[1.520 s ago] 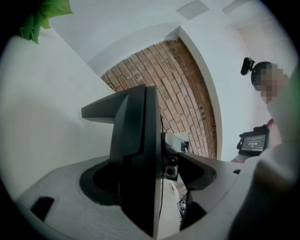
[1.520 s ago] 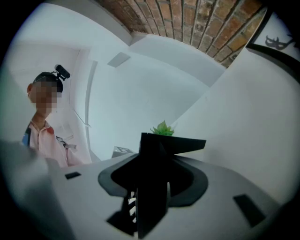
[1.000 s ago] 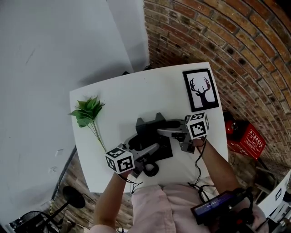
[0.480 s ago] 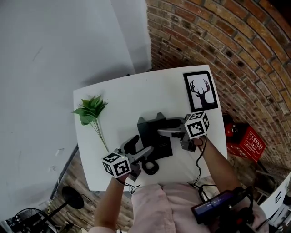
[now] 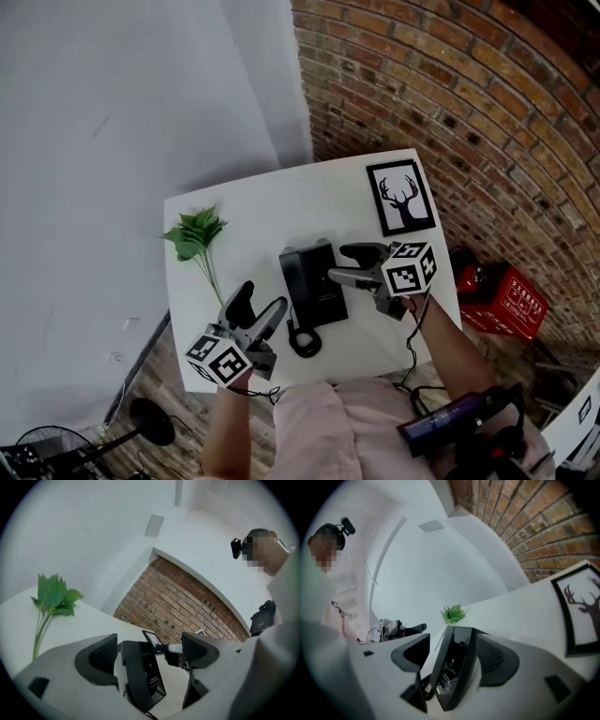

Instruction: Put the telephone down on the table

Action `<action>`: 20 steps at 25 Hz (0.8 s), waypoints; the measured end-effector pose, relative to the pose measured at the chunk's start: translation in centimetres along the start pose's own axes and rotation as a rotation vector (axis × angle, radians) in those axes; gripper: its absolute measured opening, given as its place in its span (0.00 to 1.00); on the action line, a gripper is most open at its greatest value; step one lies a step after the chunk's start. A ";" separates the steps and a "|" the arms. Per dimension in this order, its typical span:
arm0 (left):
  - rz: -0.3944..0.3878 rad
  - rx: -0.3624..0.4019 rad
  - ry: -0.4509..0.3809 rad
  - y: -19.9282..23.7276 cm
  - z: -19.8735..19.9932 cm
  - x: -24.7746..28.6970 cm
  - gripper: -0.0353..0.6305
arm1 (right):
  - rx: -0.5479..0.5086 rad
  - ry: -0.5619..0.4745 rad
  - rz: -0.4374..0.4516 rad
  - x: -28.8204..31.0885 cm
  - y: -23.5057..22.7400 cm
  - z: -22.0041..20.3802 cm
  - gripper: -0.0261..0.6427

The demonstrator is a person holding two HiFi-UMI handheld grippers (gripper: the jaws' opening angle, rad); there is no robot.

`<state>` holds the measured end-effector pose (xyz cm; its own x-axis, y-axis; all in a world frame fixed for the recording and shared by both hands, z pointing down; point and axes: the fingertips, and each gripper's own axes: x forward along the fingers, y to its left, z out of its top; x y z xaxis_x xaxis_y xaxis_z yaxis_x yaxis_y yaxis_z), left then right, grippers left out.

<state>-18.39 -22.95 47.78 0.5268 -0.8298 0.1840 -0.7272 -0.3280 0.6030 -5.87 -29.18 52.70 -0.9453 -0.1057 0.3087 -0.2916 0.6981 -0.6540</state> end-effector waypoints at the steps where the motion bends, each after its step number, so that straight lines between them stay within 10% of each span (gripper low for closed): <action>1: 0.007 0.038 -0.024 -1.2 1.2 -0.2 0.70 | -0.045 -0.005 -0.015 -0.6 0.7 0.6 0.50; 8: -0.013 0.332 -0.244 -11.7 11.1 -1.4 0.54 | -0.407 -0.197 -0.119 -5.0 10.1 8.5 0.37; 15: 0.277 0.587 -0.388 -17.1 15.3 -2.7 0.08 | -0.657 -0.482 -0.384 -11.7 16.3 14.2 0.05; 20: 0.340 0.658 -0.416 -18.3 15.4 -2.9 0.06 | -0.747 -0.538 -0.465 -13.8 18.0 14.5 0.05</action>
<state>-13.44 -21.49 24.26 0.1224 -0.9870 -0.1046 -0.9923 -0.1196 -0.0318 -0.18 -25.40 26.61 -0.7559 -0.6529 -0.0489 -0.6540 0.7493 0.1039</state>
